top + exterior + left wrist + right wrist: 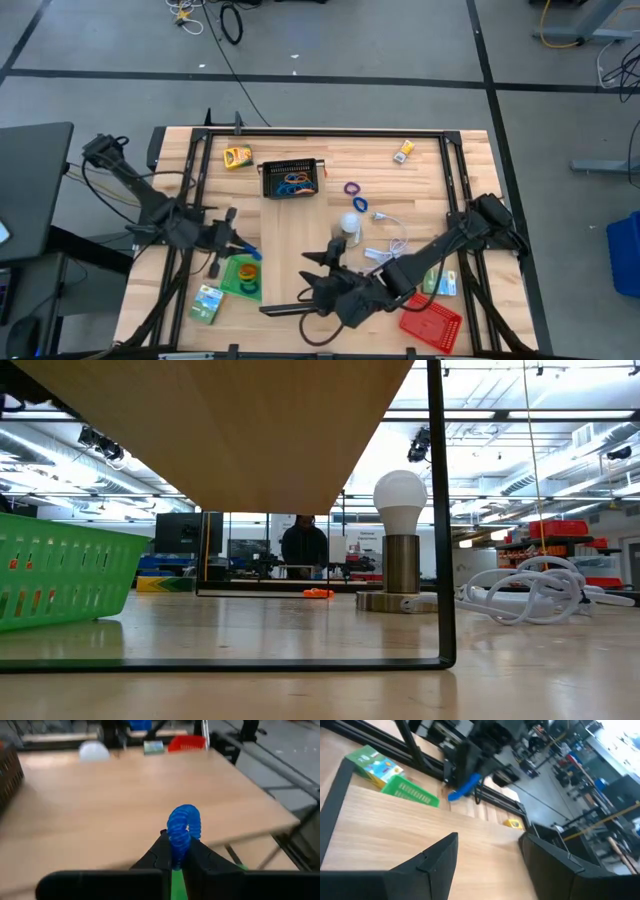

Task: Pick & Place Office Desk Supplies
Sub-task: Put the bottom blue spiral keychain into the green bin, then put the blue spiral keychain into the green bin

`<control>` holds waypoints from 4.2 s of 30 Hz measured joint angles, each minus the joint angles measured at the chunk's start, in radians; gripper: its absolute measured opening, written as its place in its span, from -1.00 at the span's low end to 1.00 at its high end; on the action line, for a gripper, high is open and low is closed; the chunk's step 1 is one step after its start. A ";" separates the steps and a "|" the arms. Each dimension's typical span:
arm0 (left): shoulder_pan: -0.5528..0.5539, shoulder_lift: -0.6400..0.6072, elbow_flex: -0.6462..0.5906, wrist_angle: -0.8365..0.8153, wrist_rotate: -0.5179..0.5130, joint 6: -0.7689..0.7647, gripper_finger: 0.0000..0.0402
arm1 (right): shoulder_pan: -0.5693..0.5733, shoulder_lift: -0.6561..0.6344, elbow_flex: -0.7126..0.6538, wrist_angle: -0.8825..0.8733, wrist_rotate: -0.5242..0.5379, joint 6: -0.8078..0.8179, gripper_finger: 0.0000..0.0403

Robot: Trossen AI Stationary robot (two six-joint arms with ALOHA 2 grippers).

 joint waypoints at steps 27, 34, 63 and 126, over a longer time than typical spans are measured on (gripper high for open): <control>-0.135 0.294 -0.001 -0.275 0.194 -0.337 -0.90 | 0.102 -0.002 0.000 -0.303 0.178 0.412 0.15; -0.135 0.304 -0.001 -0.228 0.194 -0.339 -0.48 | 0.102 -0.002 0.000 -0.329 0.175 0.451 0.15; -0.089 0.146 0.000 0.746 0.088 0.710 -0.01 | -0.020 -0.013 0.000 0.196 -0.648 -0.122 0.15; 0.029 0.168 -0.001 0.690 0.003 0.629 -0.01 | -0.753 -1.024 -1.272 0.317 -0.732 0.195 0.15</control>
